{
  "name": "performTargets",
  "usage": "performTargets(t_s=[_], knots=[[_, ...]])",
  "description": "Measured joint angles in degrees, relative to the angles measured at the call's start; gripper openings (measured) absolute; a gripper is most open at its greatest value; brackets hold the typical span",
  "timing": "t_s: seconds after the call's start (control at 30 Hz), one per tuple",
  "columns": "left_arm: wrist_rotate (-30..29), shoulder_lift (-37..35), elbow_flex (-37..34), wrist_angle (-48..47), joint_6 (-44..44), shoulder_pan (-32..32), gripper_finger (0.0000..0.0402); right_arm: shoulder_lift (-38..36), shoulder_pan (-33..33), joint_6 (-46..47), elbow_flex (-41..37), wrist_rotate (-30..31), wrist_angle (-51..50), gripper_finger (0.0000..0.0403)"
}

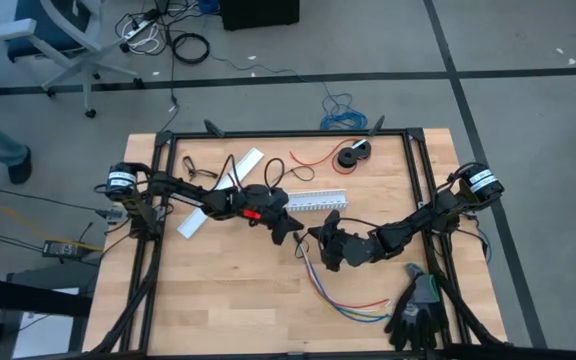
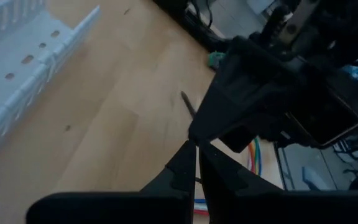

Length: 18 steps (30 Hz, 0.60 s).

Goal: Ziptie cables
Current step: Wrap the cables together using the left black zip tie

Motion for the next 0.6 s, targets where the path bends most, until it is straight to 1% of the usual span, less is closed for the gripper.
performTargets(t_s=[0.1,0.23,0.33,0.5,0.6], knots=[[0.23,-0.02,0.01,2.50,-0.35,-0.45,0.0030,0.00,0.04,0.14,0.00,-0.02,0.02,0.0000],[0.43,-0.01,0.01,4.69,-3.43,-0.50,0.0034,0.00,0.04,0.14,0.00,-0.15,0.32,0.0000],[0.60,-0.02,0.01,4.34,-4.62,-0.47,0.0042,0.00,0.04,0.14,0.00,-0.17,0.97,0.0000],[4.02,0.03,0.01,4.46,-7.20,-0.52,0.0057,0.00,0.04,0.16,0.00,-0.17,1.01,0.0000],[4.92,1.09,0.01,4.63,-7.74,-0.56,0.0058,0.00,0.04,0.27,0.02,-0.17,1.04,0.0000]])
